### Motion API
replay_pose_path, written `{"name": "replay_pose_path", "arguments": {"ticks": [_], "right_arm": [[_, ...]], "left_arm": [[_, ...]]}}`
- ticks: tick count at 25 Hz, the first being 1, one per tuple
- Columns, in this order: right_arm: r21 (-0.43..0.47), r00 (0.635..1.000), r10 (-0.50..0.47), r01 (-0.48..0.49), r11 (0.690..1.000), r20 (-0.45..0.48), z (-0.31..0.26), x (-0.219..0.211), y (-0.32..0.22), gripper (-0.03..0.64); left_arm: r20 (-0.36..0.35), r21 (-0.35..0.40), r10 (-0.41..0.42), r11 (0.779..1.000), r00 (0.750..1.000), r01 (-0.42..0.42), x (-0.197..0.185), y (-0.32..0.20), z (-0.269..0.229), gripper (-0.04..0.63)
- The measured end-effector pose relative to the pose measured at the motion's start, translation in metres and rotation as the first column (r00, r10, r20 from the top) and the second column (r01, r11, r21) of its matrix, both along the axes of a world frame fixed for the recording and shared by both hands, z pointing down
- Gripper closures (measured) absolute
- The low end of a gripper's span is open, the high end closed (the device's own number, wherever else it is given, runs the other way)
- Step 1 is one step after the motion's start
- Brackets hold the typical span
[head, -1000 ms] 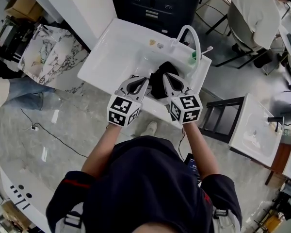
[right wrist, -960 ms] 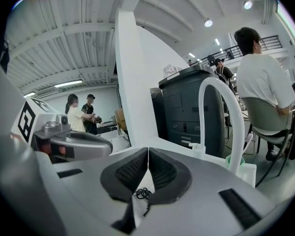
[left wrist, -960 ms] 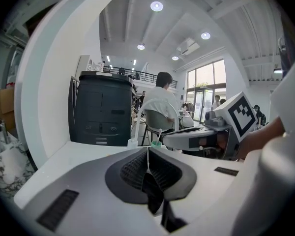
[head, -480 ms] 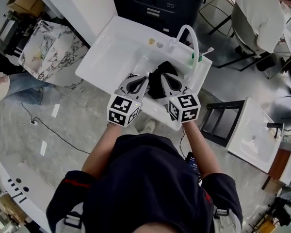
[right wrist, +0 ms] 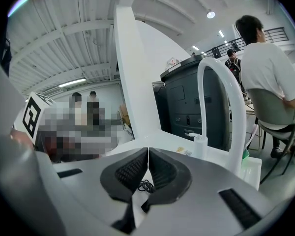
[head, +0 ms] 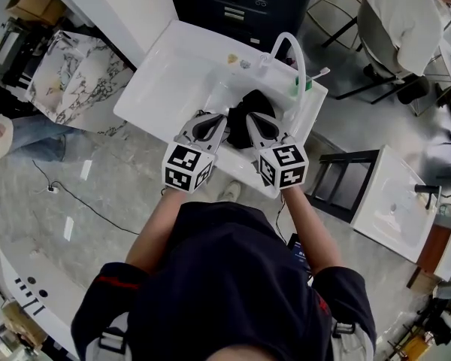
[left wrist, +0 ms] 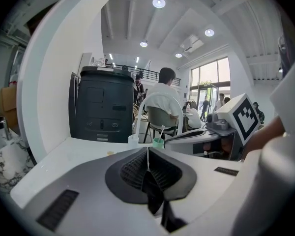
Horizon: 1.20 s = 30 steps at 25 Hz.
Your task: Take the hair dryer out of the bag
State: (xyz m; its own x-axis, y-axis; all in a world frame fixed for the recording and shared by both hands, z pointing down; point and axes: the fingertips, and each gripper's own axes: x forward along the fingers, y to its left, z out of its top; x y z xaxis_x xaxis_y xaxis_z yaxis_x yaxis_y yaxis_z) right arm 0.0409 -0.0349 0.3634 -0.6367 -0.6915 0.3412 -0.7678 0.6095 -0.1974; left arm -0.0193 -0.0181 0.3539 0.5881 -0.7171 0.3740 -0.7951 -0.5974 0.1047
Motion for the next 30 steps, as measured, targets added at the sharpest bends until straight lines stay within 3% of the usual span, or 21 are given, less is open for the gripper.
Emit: {"name": "replay_pose_path", "arguments": {"ticks": [13,30], "right_arm": [[-0.035,0.998,0.062,-0.062,0.997,-0.011,0.01,-0.019,-0.022,0.583],[-0.138,0.977,0.205,-0.212,0.967,-0.065,0.055,-0.022,-0.035,0.583]], "left_arm": [[0.043,-0.049,0.122,0.992,0.992,-0.12,-0.009,-0.024,0.018,0.577],[0.039,-0.127,0.27,0.956,0.962,-0.263,-0.019,-0.057,0.055,0.577]]}}
